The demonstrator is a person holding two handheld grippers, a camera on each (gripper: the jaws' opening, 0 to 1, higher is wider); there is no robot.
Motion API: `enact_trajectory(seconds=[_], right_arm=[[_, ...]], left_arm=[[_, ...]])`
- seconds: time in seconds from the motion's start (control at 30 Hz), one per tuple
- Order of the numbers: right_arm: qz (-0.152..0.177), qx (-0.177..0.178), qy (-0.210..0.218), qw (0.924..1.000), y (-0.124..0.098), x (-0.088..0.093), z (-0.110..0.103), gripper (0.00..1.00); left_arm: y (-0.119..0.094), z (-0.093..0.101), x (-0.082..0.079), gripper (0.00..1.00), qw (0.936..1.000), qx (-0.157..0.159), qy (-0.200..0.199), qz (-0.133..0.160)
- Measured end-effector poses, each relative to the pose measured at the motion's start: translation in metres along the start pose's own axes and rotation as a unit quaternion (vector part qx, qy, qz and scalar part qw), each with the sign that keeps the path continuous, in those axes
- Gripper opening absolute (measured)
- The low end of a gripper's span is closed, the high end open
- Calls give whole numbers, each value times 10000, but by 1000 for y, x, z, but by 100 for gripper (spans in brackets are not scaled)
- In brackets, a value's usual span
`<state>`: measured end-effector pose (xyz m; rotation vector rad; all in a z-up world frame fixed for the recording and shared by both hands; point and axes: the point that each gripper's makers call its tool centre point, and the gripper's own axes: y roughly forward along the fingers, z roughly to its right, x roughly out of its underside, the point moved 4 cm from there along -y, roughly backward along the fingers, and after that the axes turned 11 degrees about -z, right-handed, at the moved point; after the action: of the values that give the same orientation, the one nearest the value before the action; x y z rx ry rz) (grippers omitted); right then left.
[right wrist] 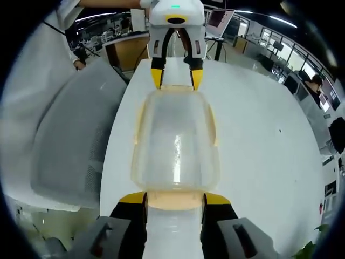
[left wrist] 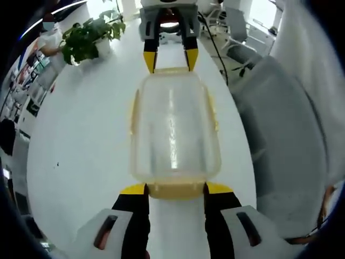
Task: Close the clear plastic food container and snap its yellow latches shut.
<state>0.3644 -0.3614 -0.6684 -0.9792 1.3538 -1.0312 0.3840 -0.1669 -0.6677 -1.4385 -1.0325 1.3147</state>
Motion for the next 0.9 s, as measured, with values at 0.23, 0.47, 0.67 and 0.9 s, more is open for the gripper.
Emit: enact_trajectory(seconds=[0.23, 0.47, 0.67, 0.9], right_arm=[[-100, -33, 25, 9999, 1, 22, -2, 36], [-136, -10, 43, 9999, 0, 35, -2, 36], [-205, -6, 5, 9998, 4, 46, -2, 36], [-259, -2, -16, 9997, 8, 57, -2, 36]], left_arm=[[10, 1, -20, 36, 10000, 9, 51, 38], [19, -1, -31, 36, 10000, -18, 66, 21], [26, 1, -40, 36, 10000, -43, 61, 11], [35, 0, -48, 36, 9999, -76, 94, -47]])
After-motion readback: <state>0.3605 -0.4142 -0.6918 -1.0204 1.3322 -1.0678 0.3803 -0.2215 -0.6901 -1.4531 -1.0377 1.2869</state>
